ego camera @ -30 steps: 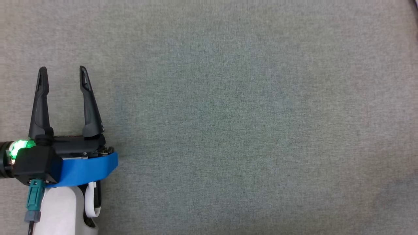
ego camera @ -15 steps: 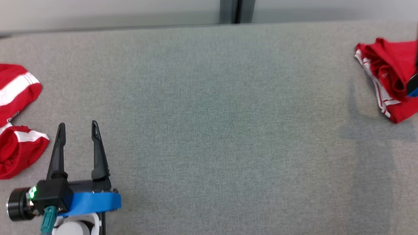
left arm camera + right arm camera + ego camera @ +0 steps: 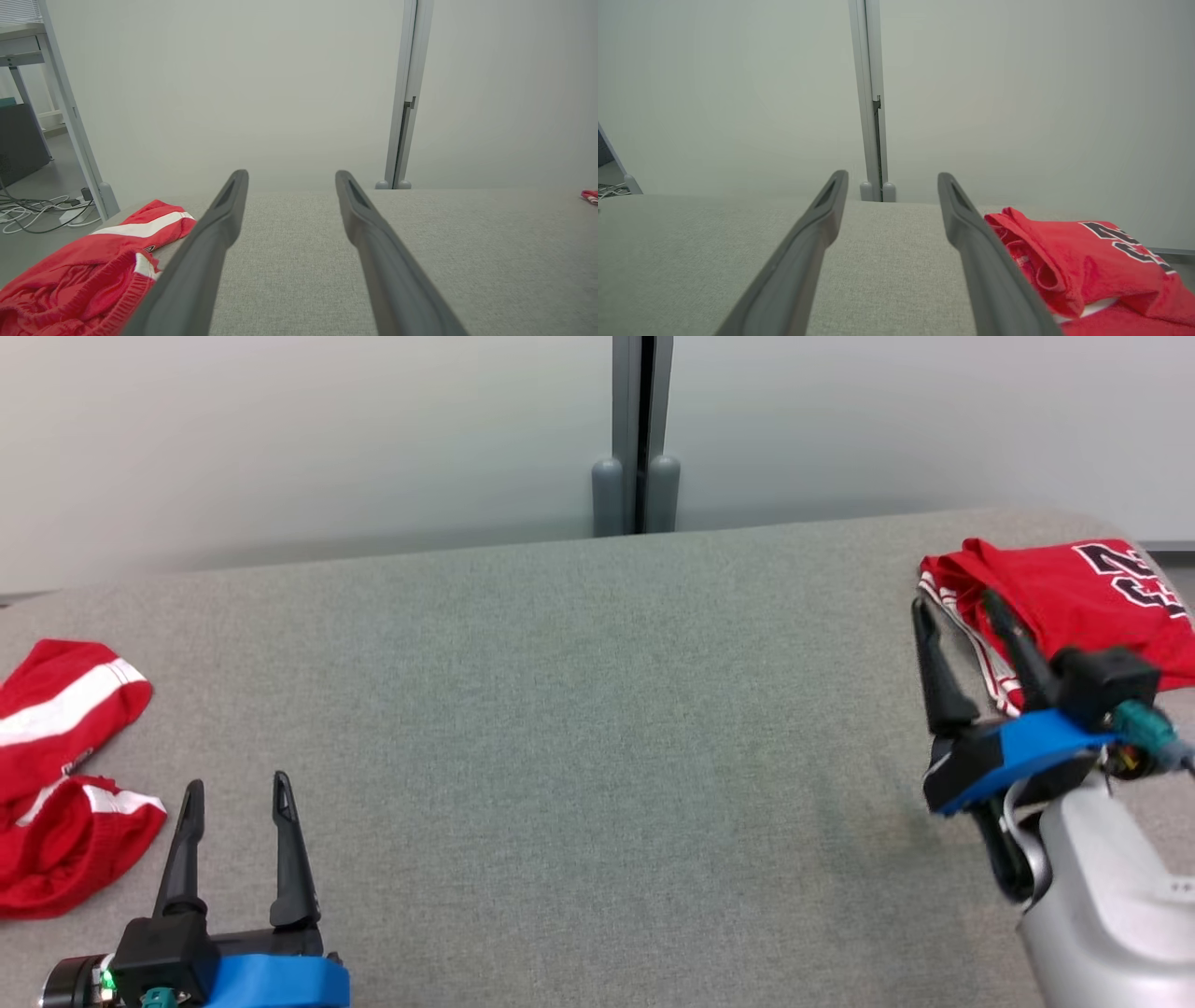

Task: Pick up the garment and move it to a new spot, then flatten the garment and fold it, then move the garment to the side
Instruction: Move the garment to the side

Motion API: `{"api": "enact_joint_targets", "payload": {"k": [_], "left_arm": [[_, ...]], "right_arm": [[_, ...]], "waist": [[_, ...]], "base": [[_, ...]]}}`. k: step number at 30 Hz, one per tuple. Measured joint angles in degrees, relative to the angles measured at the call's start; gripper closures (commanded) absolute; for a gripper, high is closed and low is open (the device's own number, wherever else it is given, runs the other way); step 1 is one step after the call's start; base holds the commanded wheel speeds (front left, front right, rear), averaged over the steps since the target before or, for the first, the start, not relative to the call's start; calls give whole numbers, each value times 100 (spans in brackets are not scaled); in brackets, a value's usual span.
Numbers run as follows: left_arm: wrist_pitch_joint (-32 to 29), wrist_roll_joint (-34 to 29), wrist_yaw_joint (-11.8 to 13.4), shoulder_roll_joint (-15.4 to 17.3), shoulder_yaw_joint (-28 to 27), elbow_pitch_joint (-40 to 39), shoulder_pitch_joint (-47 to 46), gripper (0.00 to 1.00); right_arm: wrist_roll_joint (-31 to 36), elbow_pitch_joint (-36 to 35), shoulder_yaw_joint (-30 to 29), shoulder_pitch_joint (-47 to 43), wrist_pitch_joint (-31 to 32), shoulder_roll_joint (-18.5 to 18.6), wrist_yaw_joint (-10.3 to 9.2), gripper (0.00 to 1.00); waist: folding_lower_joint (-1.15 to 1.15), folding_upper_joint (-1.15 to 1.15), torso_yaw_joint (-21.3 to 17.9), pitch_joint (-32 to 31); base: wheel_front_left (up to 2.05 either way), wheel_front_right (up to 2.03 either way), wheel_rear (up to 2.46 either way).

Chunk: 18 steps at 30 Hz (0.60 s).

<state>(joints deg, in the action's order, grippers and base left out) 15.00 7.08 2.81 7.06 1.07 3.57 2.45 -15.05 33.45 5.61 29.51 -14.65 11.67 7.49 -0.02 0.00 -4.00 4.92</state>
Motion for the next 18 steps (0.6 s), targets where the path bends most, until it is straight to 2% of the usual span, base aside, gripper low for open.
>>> {"api": "enact_joint_targets", "payload": {"k": [7, 18], "left_arm": [[0, 96, -26, -25, 56, 166, 105, 0], [-79, 149, 19, 15, 92, 240, 166, 0]], "right_arm": [[149, -744, -220, -932, 199, -250, 0, 0], [468, -2644, -972, -2566, 862, -690, 0, 0]], "waist": [[0, 0, 4, -270], [1, 0, 172, -307]], "base": [[0, 0, 0], [0, 0, 0]]}}
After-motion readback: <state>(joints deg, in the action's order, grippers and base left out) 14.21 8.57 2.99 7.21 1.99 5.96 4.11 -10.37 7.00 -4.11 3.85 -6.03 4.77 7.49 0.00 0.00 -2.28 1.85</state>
